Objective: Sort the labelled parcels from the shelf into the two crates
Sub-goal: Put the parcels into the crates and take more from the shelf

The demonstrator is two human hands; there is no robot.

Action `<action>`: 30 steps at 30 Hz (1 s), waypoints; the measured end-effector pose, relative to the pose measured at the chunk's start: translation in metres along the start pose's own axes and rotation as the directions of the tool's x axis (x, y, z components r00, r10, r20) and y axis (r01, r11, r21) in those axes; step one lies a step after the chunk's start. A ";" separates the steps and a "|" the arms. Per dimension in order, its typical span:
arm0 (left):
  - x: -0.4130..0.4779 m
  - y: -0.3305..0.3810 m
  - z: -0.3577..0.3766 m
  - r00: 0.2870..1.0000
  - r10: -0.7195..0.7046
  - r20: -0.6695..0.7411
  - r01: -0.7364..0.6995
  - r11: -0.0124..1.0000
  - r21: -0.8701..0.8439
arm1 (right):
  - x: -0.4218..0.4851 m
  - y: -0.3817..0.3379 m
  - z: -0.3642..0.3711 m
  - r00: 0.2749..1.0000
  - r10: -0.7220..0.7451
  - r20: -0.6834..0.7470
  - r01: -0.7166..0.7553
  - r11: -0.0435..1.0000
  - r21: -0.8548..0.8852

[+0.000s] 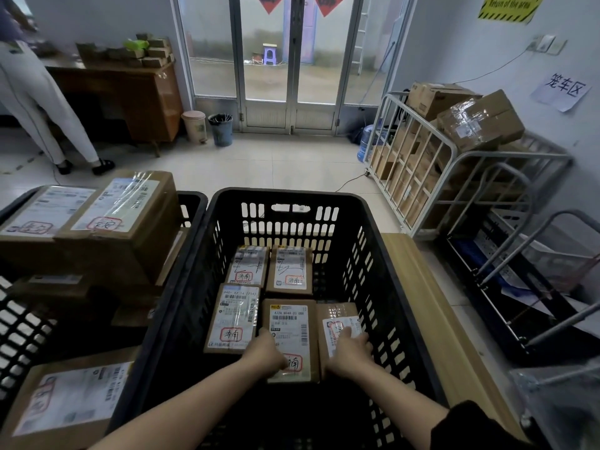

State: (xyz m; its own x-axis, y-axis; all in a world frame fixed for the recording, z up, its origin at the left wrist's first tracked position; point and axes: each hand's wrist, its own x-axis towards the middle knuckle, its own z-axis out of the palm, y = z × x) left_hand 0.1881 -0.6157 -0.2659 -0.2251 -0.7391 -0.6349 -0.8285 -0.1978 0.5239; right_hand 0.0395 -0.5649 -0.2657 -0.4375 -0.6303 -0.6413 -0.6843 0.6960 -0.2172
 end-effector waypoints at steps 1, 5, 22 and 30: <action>-0.001 -0.002 0.005 1.000 0.002 0.010 -0.002 1.000 -0.005 | 0.000 0.001 0.001 1.000 -0.010 -0.004 0.010 1.000 0.004; 0.001 -0.014 0.022 0.999 0.020 0.047 -0.024 0.996 0.086 | -0.002 0.004 0.002 0.999 -0.052 -0.010 0.052 0.999 0.001; 0.017 -0.018 0.016 0.901 0.414 0.133 -0.306 0.387 0.870 | 0.003 0.007 0.004 0.936 -0.342 0.086 0.338 0.803 -0.491; 0.035 -0.015 0.005 0.879 0.470 0.076 -0.337 0.501 0.797 | 0.025 0.001 0.007 0.901 -0.434 -0.003 0.351 0.732 -0.583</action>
State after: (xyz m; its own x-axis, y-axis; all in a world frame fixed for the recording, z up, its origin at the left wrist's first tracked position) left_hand 0.1904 -0.6353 -0.2985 -0.6265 -0.6939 -0.3550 -0.7480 0.6633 0.0236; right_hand 0.0320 -0.5780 -0.2869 -0.0983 -0.8709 -0.4815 -0.9951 0.0876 0.0448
